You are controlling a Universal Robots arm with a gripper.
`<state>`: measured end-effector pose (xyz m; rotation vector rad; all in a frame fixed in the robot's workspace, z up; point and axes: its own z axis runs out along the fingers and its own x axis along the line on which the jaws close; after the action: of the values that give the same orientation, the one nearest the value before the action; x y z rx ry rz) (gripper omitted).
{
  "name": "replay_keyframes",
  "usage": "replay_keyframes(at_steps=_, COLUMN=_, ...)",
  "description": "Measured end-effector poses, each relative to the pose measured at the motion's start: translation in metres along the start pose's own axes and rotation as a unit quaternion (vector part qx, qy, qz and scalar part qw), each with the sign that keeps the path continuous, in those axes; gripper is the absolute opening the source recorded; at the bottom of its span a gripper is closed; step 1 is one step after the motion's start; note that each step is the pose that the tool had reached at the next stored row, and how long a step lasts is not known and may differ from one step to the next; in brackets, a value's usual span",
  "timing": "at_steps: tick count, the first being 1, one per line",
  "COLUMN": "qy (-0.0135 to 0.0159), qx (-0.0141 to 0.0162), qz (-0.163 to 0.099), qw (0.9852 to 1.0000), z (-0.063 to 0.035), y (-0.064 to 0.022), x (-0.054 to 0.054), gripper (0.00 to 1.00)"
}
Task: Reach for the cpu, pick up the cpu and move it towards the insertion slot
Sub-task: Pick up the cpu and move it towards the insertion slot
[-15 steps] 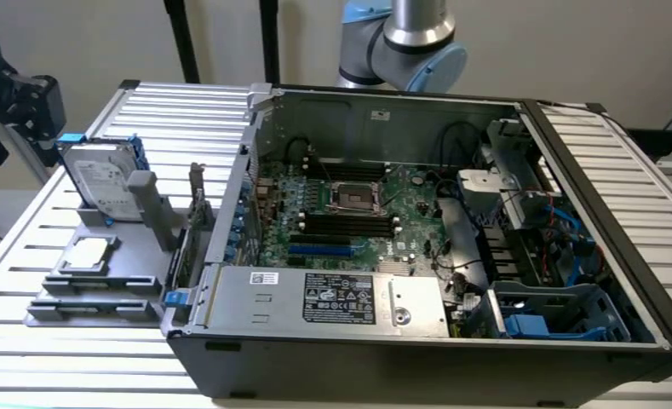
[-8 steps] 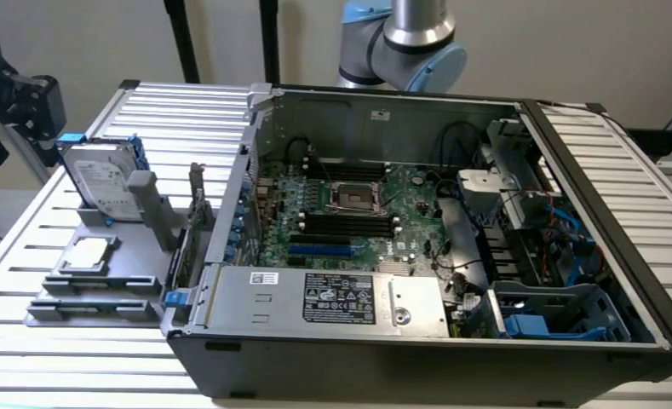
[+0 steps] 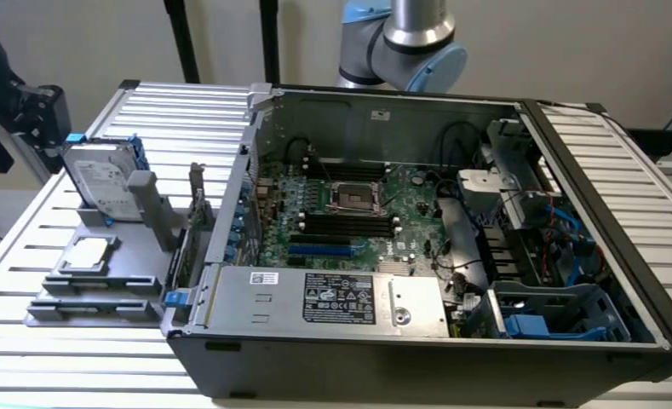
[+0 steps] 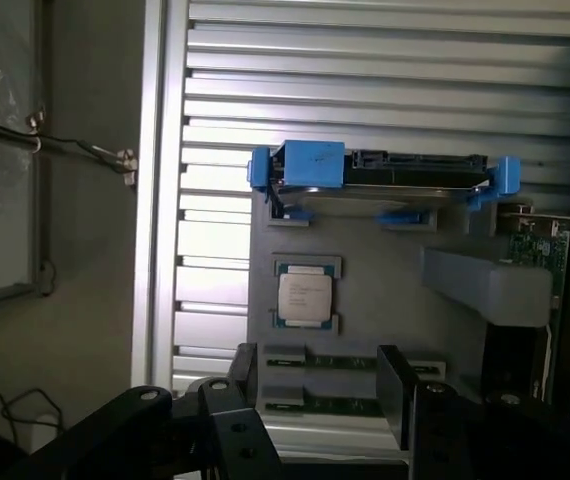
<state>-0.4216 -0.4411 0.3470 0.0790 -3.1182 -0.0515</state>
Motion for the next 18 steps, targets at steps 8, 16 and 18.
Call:
replay_keyframes(at_steps=8, qy=0.0006, qx=0.0004, qz=-0.018, qw=0.9998, z=0.0146, y=0.0002, x=0.0, gripper=0.6)
replay_keyframes(at_steps=16, qy=0.0009, qx=0.0005, qz=-0.026, qw=0.9996, z=0.0291, y=0.0015, x=-0.001, gripper=0.6)
replay_keyframes(at_steps=18, qy=0.0009, qx=0.0006, qz=-0.026, qw=0.9996, z=0.0327, y=0.0017, x=-0.001, gripper=0.6)
